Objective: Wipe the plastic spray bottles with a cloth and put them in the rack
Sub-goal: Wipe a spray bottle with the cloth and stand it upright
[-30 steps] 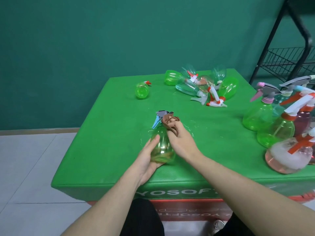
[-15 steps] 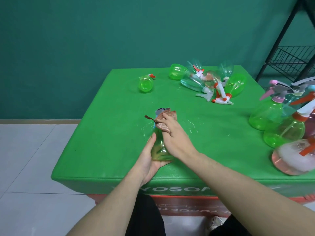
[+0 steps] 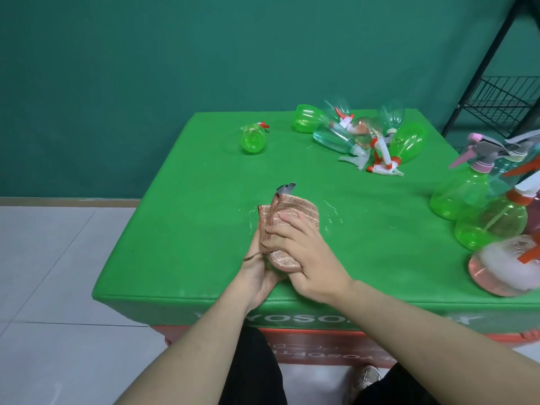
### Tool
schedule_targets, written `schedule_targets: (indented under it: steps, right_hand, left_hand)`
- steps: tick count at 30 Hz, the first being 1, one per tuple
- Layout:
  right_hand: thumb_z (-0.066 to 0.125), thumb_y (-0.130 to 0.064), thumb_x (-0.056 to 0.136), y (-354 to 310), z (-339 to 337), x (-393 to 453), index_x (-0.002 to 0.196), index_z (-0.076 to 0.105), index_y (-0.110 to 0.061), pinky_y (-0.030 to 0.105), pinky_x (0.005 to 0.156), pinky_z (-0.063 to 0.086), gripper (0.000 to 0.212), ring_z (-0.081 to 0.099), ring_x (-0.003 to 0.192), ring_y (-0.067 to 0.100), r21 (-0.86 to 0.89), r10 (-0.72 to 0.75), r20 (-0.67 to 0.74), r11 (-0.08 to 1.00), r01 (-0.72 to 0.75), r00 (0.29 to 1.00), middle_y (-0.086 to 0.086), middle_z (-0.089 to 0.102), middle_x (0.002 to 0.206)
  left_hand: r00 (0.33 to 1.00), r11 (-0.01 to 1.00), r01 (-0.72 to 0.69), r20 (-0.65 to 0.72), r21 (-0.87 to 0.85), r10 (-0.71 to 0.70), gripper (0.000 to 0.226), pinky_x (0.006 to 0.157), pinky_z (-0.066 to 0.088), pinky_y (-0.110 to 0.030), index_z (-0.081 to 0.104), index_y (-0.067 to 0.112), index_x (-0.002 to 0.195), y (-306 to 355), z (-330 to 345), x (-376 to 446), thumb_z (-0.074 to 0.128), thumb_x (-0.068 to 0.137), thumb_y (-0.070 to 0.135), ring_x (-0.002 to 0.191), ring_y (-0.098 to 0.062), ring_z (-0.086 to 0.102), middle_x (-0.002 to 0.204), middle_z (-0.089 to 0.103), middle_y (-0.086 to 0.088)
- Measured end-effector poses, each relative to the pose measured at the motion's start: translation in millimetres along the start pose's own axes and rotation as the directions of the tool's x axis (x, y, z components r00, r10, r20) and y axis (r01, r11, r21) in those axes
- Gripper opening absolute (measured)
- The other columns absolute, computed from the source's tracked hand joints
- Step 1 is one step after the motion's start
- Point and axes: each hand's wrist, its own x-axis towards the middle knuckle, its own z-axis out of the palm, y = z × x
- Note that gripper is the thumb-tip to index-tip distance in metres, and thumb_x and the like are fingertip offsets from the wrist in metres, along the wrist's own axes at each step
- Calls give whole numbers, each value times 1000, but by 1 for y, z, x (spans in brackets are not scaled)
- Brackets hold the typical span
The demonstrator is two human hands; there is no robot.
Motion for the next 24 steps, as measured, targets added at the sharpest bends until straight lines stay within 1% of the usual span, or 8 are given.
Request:
schedule_targets:
  steps: [2,4,9,13,15,17,20,24]
  right_hand:
    - [46,-15,75,-1,1,-6,122,69,-14,57,124,16,52,36,146,27,-33,-92,17,995,93,996,1,60,139]
    - [49,-16,78,-2,4,-12,123,69,-14,56,124,15,50,37,146,27,-73,-160,39,984,162,986,1,61,139]
    - [50,-19,79,-1,3,-13,121,71,-16,55,123,19,47,41,144,27,-129,-216,51,967,221,975,0,62,138]
    - [54,-21,80,1,-2,2,123,70,-20,53,123,21,46,42,142,26,-174,-212,132,957,233,968,-2,60,141]
    - [53,-23,79,1,-4,13,125,69,-21,52,123,20,49,40,143,25,-181,-164,168,964,194,972,-2,59,142]
    - [48,-27,77,1,-7,24,126,68,-23,52,124,19,53,38,144,25,-176,-82,180,978,114,980,-2,58,143]
    - [39,-31,77,1,-11,37,131,64,-25,50,125,17,61,30,148,26,-145,74,169,988,-50,983,-3,49,153]
    - [33,-33,86,4,-12,48,139,58,-33,40,126,0,58,7,156,22,-47,259,158,966,-254,953,2,23,167]
  left_hand:
    - [1000,1000,17,7,-23,-17,48,74,63,-37,74,8,109,2,-1,-3,43,103,44,90,-24,76,103,76,-17]
    - [999,999,34,-2,19,-34,53,85,61,-40,70,9,118,1,-6,-2,48,97,52,101,-26,73,116,72,-19]
    - [998,998,62,-20,22,-62,46,66,61,-32,70,8,110,0,-8,-3,38,106,42,82,-22,75,96,76,-14]
    - [999,997,23,-37,-77,-26,40,78,61,-39,66,9,121,2,-8,-5,49,99,37,97,-25,75,111,74,-17]
    - [1000,992,10,-20,-127,-12,36,74,62,-39,63,8,123,3,-7,-5,43,105,32,97,-26,75,110,75,-19]
    - [1000,994,-8,-20,-107,6,35,73,62,-40,61,9,125,3,-6,-2,35,110,27,94,-26,75,106,76,-18]
    - [1000,1000,-4,-6,-19,4,41,91,56,-53,62,14,132,3,-6,-2,36,108,36,111,-30,70,123,71,-18]
    - [1000,1000,18,5,0,-18,47,100,50,-60,65,17,129,3,-6,-2,40,105,48,116,-34,68,128,69,-16]
